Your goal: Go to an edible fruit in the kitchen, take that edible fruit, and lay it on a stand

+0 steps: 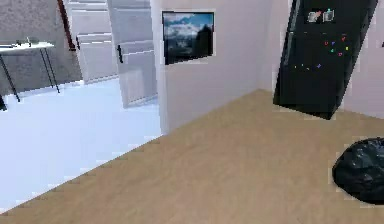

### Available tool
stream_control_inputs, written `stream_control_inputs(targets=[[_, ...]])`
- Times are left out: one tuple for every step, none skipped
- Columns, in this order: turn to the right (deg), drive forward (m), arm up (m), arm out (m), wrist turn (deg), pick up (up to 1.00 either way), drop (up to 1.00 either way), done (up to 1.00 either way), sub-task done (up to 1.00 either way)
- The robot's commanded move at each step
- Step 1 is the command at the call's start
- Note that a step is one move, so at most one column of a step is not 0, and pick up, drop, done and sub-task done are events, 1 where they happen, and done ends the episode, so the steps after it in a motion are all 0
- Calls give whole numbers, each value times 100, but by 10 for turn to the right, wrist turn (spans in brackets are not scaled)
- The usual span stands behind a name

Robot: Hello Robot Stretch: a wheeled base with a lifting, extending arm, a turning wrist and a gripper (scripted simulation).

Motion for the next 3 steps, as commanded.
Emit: stream_control_inputs(targets=[[-450, 0, 0, 0, 0, 0, 0, 0, 0], [-450, 0, 0, 0, 0, 0, 0, 0, 0], [-90, 0, 0, 0, 0, 0, 0, 0, 0]])
